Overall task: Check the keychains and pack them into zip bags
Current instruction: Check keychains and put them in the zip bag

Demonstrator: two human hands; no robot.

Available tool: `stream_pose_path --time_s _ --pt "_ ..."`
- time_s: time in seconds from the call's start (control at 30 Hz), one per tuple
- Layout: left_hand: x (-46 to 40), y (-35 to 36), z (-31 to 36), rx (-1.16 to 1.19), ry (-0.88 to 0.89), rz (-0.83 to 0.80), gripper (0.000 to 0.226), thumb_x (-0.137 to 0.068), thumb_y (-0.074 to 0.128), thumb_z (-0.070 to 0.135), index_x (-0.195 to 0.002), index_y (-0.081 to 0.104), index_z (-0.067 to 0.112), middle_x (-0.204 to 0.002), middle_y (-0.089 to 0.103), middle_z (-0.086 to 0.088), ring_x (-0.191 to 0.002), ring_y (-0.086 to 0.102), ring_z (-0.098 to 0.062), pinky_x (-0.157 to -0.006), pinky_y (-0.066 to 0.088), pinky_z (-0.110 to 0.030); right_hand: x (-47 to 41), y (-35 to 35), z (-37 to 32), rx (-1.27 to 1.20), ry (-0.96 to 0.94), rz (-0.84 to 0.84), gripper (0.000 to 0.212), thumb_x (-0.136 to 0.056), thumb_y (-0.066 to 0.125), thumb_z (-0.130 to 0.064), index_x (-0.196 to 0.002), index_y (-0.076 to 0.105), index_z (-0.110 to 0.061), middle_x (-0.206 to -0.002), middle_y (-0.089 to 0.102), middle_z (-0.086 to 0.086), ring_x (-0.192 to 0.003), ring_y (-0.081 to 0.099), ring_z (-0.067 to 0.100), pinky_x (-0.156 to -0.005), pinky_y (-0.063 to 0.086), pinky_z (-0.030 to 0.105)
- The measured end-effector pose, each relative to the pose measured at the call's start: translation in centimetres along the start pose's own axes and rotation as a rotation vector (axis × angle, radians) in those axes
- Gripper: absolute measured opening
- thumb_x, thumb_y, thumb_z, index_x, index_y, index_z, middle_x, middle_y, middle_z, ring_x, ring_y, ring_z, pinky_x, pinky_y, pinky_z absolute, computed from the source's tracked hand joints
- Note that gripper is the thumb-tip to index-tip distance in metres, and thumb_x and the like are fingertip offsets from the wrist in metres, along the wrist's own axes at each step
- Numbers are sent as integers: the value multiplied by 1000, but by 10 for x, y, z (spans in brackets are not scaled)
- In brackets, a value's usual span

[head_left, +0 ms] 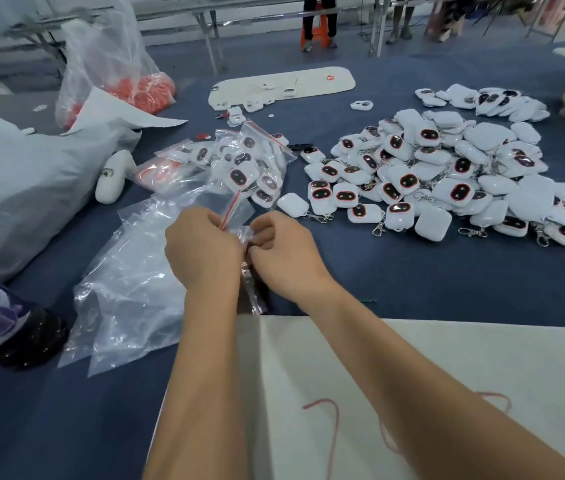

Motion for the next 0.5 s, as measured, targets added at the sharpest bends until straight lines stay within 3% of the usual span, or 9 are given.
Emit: stream_pose_path --time_s 0.1,0.13,0.2,0.27,0.3,0.4,0.5 --pt "15 -7 22 58 80 54 9 -88 71 18 -93 77 22 -94 75 -2 -97 67 -30 -76 45 -33 0 -15 8 -318 85 14 14 -100 63 -21 -103 69 -9 -93 74 3 -83 66 19 -83 55 41" --pt "21 -4 36 88 149 29 7 -88 72 21 -92 78 21 -92 75 -1 -93 67 -28 -77 47 -32 0 -19 9 -424 118 13 30 -103 60 -33 -101 69 -4 -91 72 6 -79 63 21 -76 54 40" --pt "35 11 67 107 295 -106 8 -88 69 21 -82 74 19 -80 71 0 -79 64 -26 -68 48 -31 -1 -35 9 -533 157 18 47 -103 57 -49 -92 73 -7 -80 69 2 -69 60 15 -64 51 31" --pt "53 33 99 85 425 -314 13 -86 64 14 -75 65 20 -71 62 2 -67 57 -20 -54 40 -20 1 -59 13 -514 195 45 48 -102 60 -49 -64 72 -22 -61 64 -7 -53 58 11 -50 50 25" --pt "63 43 110 101 470 -414 12 -84 62 10 -77 66 20 -72 63 2 -69 58 -19 -54 41 -18 3 -75 19 -490 214 88 53 -102 61 -44 -55 68 -23 -55 62 -7 -50 58 12 -48 50 25" --pt "88 65 127 267 493 -634 12 -80 68 8 -83 75 17 -74 73 4 -74 68 -12 -67 51 -23 15 -125 42 -401 204 214 42 -107 57 -25 -68 68 -14 -63 66 8 -63 60 22 -61 53 37" --pt "100 81 130 536 380 -681 7 -83 79 12 -82 77 19 -68 74 6 -63 69 -4 -64 54 -21 34 -157 59 -281 187 196 46 -110 51 -33 -85 72 -1 -80 74 21 -69 66 21 -67 58 35"
Point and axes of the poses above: each hand's wrist, its own x-axis away from the middle knuckle, its own y-axis out of the palm, z = x × y, the point moved 9 cm from there along -x, towards the middle knuckle
